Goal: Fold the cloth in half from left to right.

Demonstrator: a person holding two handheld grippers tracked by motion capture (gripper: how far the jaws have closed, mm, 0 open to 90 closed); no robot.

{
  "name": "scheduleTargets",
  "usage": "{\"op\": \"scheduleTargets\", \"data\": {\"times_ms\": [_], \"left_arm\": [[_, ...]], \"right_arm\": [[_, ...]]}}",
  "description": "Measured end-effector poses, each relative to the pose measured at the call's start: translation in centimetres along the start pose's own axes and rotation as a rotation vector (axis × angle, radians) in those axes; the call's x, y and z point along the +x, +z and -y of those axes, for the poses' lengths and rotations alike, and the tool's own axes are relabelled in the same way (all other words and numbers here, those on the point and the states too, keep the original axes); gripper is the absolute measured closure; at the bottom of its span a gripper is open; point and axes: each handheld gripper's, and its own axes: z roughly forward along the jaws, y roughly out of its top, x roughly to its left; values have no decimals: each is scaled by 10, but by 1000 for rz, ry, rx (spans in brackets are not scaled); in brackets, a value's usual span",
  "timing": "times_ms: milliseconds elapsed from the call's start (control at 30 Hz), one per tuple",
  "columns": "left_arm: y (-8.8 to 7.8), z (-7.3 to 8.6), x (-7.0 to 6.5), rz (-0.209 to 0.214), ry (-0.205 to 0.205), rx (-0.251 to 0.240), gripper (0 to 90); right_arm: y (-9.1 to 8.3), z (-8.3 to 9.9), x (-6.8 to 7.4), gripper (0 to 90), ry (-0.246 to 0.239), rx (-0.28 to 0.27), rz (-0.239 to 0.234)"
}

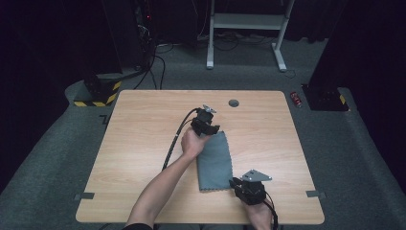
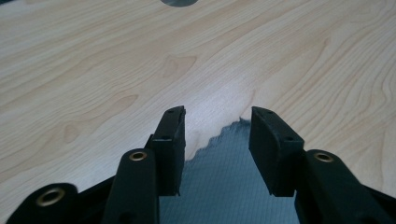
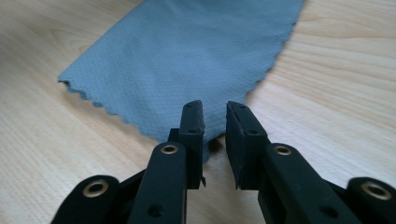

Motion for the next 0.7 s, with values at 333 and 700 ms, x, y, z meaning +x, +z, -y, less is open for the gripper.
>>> {"op": "scheduleTargets", "data": {"times_ms": [333, 700], "left_arm": [[-17, 43, 0, -41, 62, 69, 544], [-15, 65, 18, -157, 80, 131, 561]], "right_arm": [[7, -10, -2, 710, -31, 6, -3], [17, -13, 3, 684, -72, 46, -7]]}}
